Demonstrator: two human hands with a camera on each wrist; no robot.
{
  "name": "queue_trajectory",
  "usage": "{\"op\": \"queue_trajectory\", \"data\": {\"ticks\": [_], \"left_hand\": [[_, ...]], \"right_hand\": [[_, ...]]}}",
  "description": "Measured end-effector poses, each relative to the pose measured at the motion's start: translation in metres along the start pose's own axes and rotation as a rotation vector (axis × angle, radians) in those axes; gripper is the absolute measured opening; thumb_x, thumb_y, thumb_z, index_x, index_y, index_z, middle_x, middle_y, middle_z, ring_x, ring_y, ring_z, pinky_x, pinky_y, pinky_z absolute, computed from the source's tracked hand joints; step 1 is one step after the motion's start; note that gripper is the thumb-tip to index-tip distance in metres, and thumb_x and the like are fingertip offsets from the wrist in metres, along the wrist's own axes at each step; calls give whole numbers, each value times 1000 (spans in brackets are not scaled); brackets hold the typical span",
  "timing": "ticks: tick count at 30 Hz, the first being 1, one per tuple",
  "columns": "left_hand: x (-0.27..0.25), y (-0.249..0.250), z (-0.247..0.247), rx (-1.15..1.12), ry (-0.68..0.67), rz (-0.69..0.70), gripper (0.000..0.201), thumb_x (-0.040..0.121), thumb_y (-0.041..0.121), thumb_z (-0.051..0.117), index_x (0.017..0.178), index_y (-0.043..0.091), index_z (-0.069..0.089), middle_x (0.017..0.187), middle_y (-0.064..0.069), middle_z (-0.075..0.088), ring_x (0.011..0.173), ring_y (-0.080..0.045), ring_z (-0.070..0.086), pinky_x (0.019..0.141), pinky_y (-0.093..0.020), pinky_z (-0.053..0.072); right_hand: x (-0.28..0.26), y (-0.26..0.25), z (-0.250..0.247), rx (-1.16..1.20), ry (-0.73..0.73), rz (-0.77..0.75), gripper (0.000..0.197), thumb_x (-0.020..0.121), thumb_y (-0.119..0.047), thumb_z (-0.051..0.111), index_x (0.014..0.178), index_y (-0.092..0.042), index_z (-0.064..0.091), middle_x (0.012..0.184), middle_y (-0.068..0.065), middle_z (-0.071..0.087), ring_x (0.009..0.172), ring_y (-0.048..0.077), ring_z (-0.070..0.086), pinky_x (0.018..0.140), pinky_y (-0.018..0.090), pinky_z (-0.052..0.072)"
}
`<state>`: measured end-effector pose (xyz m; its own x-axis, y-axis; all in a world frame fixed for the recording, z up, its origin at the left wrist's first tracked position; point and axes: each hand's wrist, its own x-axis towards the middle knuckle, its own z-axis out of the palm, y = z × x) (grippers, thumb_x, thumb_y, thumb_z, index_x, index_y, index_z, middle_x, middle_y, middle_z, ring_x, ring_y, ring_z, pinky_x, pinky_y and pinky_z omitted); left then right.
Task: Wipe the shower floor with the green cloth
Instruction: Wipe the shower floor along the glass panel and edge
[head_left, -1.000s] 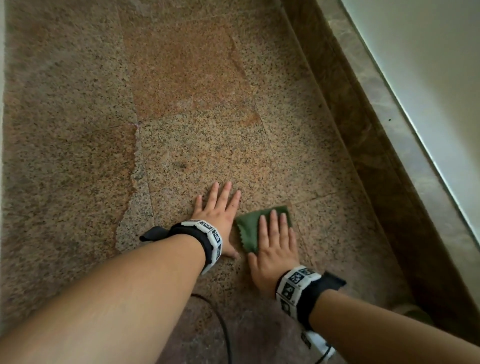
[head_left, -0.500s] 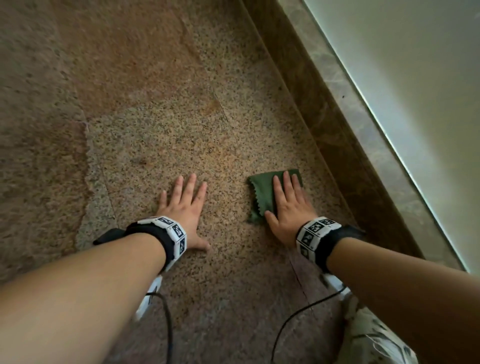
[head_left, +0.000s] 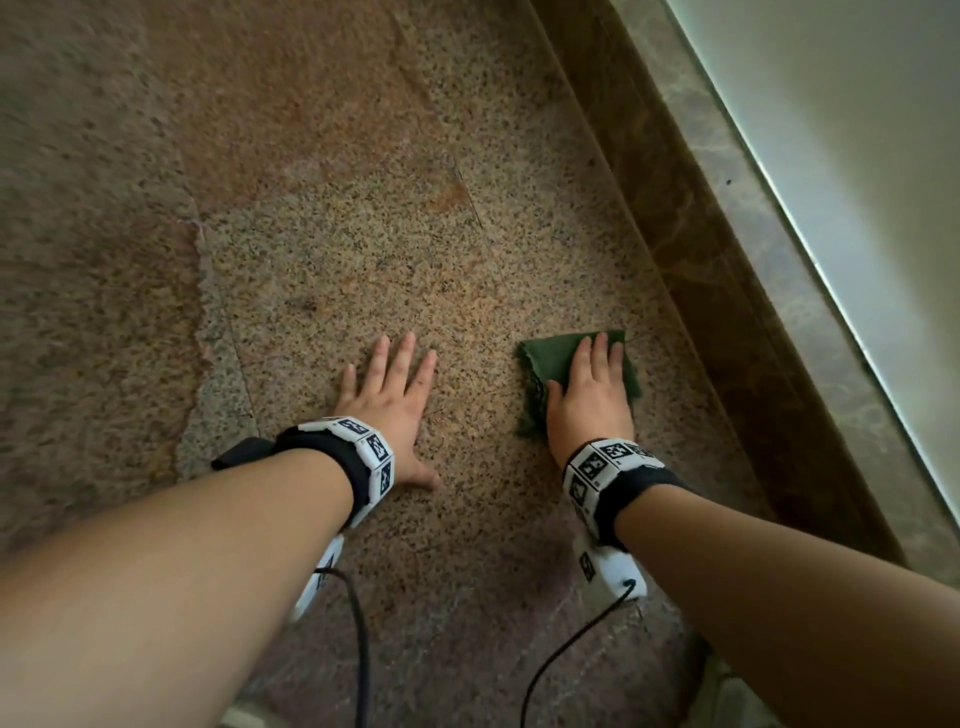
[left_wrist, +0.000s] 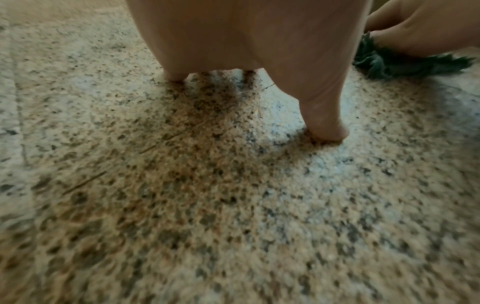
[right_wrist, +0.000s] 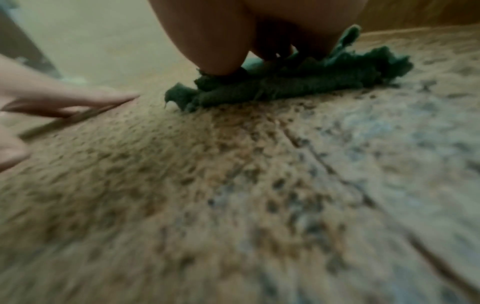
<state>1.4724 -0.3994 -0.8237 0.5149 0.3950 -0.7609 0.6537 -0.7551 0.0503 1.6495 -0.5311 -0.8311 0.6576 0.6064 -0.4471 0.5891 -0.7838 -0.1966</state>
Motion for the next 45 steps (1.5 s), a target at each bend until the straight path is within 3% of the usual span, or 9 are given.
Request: {"op": "queue_trajectory", "data": {"ticks": [8,12,16,19,21,25,31,39,45], "left_hand": [[3,-1,4,7,32,-3,148,61,75,73,148,21,-33,150,-7,-45,141,-34,-35,118,-60,-5],[3,0,3,17,43,-4,145,63,73,73,149,19,-31,152,-8,-43,142,-34,-34,118,-60,-2],[2,-1,3,6,30,0,150,58,78,73,147,21,-33,149,-6,-47,140,-33,-37,118,-59,-4],[2,0,2,8,22,-2,150,58,78,73,147,22,-33,148,-6,-48,140,-32,-38,118,-59,-5],[2,0,1,12,18,-5,149,58,78,73,147,22,-33,149,-6,-47,140,-33,-37,118,-59,-4],[0,2,-1,10,9,-14,148,60,75,74,147,22,-33,150,-5,-46,141,-32,-36,118,-58,-5],[-24,-3,12,-83,65,-62,132,71,69,71,153,26,-23,155,-2,-38,145,-30,-29,121,-52,-2],[-91,-15,45,-342,-76,-293,124,79,50,77,152,32,-22,156,4,-37,147,-29,-24,119,-57,10],[-85,-35,74,-323,1,-231,127,78,44,80,152,32,-21,156,4,-36,147,-31,-24,118,-60,8]], "right_hand": [[-64,-36,41,-39,-219,-261,72,103,-34,26,143,-14,-30,151,6,-38,137,23,-38,118,36,-14],[-88,-30,50,-83,-256,-338,72,102,-37,26,149,-17,-24,152,-1,-35,139,18,-37,117,33,-15],[-41,21,14,-161,-117,-150,71,102,-35,25,152,-11,-19,154,8,-31,142,26,-30,119,40,-13],[-14,70,-14,-154,-27,114,72,102,-32,32,153,-1,-8,161,18,-13,149,34,-10,122,42,-3],[-13,76,-12,-96,-12,152,74,101,-32,36,153,1,-5,162,20,-8,149,36,-7,121,40,-2],[-35,30,15,-50,-52,62,77,99,-36,31,152,-2,-14,160,17,-18,148,33,-17,120,41,-5],[-72,-39,49,-157,-267,-424,74,101,-35,26,149,-12,-24,147,3,-41,134,22,-42,114,37,-19],[-69,-33,40,-263,-299,-508,75,100,-40,28,153,-10,-17,160,8,-24,146,27,-24,121,40,-6],[-69,-39,54,-370,-234,-512,75,100,-41,26,153,-9,-17,158,8,-28,146,27,-26,120,40,-7]]}}
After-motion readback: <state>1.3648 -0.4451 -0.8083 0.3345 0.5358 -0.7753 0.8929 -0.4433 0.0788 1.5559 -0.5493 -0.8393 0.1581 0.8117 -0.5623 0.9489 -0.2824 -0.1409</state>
